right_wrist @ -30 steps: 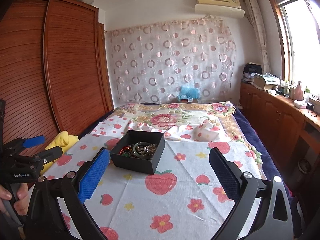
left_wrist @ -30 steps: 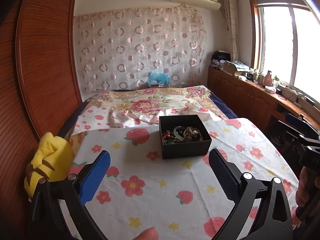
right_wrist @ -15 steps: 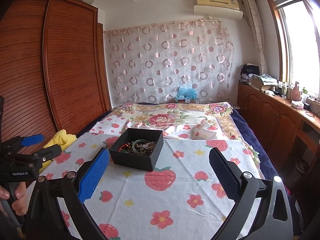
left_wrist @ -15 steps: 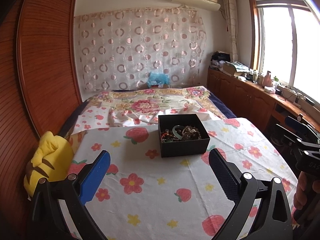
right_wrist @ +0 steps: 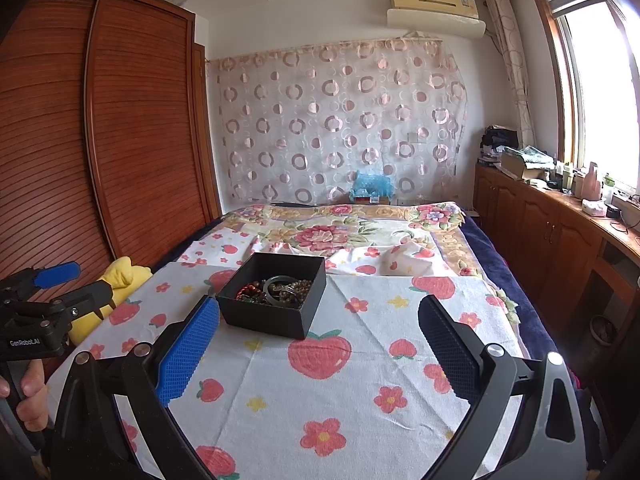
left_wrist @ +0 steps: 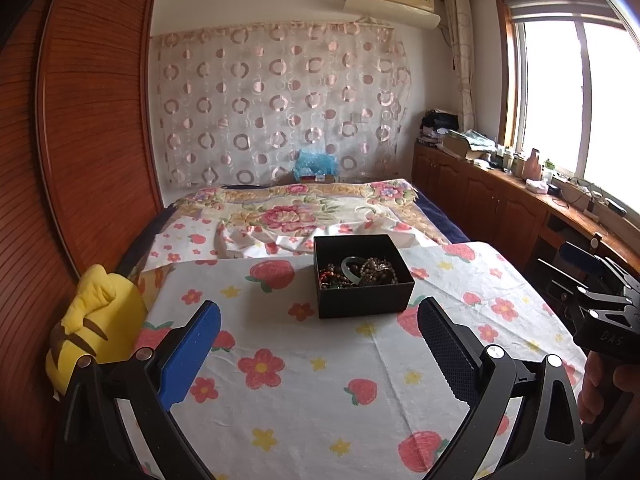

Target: Organize jewelry

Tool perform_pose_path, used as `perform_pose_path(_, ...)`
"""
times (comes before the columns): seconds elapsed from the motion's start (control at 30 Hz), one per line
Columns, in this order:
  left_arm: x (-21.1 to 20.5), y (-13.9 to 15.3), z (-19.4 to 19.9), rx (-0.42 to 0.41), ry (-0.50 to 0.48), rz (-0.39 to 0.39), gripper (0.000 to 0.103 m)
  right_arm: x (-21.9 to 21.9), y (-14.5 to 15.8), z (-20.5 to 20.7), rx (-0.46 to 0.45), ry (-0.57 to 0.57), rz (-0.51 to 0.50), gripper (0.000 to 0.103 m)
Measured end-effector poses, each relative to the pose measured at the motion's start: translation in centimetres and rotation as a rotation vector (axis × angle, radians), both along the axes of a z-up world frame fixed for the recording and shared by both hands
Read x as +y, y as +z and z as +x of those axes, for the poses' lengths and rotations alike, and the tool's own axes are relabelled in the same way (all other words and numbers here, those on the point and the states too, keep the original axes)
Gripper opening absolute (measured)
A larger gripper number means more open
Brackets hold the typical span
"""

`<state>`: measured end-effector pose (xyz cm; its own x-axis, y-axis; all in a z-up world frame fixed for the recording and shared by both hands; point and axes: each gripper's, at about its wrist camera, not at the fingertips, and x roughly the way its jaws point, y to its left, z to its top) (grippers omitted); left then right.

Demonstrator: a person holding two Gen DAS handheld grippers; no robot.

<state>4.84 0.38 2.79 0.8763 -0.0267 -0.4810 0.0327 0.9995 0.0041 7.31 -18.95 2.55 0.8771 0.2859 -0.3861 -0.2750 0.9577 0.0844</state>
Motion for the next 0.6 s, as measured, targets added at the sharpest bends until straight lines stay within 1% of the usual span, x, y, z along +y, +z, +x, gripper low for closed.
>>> perform_pose_path(0.6, -0.02, -0.02, -0.1, 0.0, -0.001, 0.0, 0.095, -0.03, 0.08, 0.0, 0.0, 0.0, 0.0, 0.1)
